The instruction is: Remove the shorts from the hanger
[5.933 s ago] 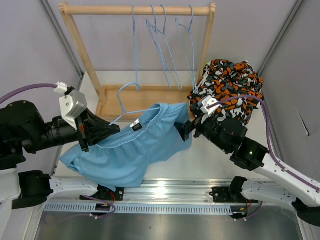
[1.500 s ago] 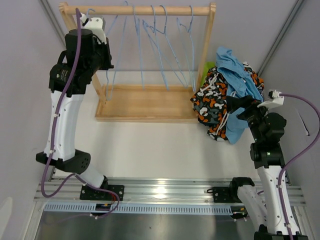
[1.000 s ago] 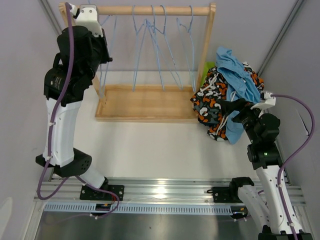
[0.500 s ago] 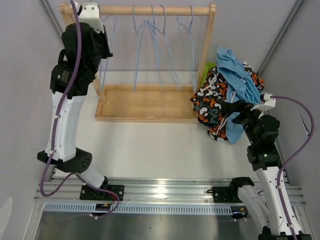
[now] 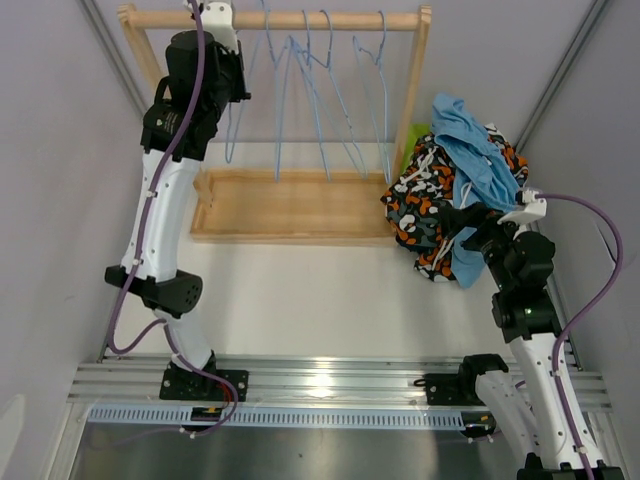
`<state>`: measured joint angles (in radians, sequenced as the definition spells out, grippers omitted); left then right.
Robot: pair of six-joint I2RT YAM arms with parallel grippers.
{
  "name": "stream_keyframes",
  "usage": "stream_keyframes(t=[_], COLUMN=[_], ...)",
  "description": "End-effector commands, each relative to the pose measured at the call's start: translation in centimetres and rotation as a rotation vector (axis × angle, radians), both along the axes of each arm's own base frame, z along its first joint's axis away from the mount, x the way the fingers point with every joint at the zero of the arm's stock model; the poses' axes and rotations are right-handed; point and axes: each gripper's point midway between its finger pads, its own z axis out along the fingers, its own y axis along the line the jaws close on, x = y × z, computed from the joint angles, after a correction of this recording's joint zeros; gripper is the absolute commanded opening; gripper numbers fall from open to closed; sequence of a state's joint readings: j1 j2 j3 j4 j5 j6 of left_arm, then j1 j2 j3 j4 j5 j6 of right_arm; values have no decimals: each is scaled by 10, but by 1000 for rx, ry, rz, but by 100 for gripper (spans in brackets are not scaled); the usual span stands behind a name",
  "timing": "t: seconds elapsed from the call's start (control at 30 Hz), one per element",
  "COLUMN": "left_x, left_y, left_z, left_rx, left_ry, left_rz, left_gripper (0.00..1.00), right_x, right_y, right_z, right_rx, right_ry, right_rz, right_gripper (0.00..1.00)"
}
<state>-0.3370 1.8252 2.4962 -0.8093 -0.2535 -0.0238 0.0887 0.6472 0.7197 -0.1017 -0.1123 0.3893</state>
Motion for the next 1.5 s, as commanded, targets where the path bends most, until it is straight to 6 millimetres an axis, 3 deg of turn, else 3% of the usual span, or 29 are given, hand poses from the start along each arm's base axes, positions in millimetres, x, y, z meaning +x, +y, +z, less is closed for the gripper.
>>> stream_keyframes(t=[0.0, 0.1, 0.13, 0.2, 0.23, 0.3, 0.47, 0.53, 0.6, 0.63, 0.73, 0.77, 0.83, 0.87, 0.9, 0.93, 1.13, 1.23, 1.33, 1.37, 1.47], left_x=[14, 15, 19, 12, 14, 5, -6, -17, -26, -38, -58, -76, -93, -103, -125, -132, -200, -229, -257, -274, -296], left_y=[-4, -3, -4, -3, -4, -5, -5, -3, -1, 2, 7, 13, 14, 16, 22, 22, 28, 33, 38, 38, 41], left_z=[12, 0, -19, -18, -35, -32, -56, -48, -55, -45, -57, -45, -62, -59, -44, -65, -74, -72, -62, -51, -40], left_rx=[-13, -6, 4, 0, 6, -2, -5, -20, -22, -35, -29, -40, -32, -39, -56, -44, -92, -115, -140, -156, -170], left_ry=[-58, -27, 18, 16, 55, 52, 115, 99, 119, 100, 144, 113, 146, 135, 87, 131, 124, 102, 73, 44, 7], left_rz=[-29, -25, -22, -27, -29, -45, -59, -63, -63, -62, -57, -58, -67, -75, -89, -98, -182, -206, -230, -264, -288], left_gripper=[0, 0, 0, 0, 0, 0, 0, 0, 0, 0, 6, 10, 20, 23, 27, 29, 58, 67, 70, 72, 75], right_x=[2, 2, 2, 2, 1, 0, -4, -7, -8, -10, -14, -17, -20, -20, -21, -22, -34, -44, -56, -65, -80], right_y=[-1, -1, -1, -1, 0, -1, 0, 1, 1, 1, -2, -4, -5, -5, -3, -2, 0, -1, 0, 1, 2], right_z=[7, 5, 5, 6, 7, 7, 9, 9, 11, 12, 15, 18, 20, 21, 21, 20, 34, 48, 73, 91, 119], right_rx=[-11, -11, -11, -9, -8, -6, 6, 12, 17, 20, 30, 35, 38, 36, 36, 36, 55, 53, 51, 42, 29], right_ry=[-33, -29, -29, -30, -30, -29, -30, -30, -32, -32, -30, -32, -19, -15, -9, 4, 2, -26, -59, -89, -140], right_rz=[-8, -8, -6, -6, -5, -5, -2, 1, 3, 3, -14, -26, -31, -30, -21, -13, -3, -2, 12, 26, 45], right_gripper=[100, 100, 99, 100, 99, 99, 99, 99, 100, 99, 99, 99, 100, 100, 100, 100, 99, 100, 100, 99, 100])
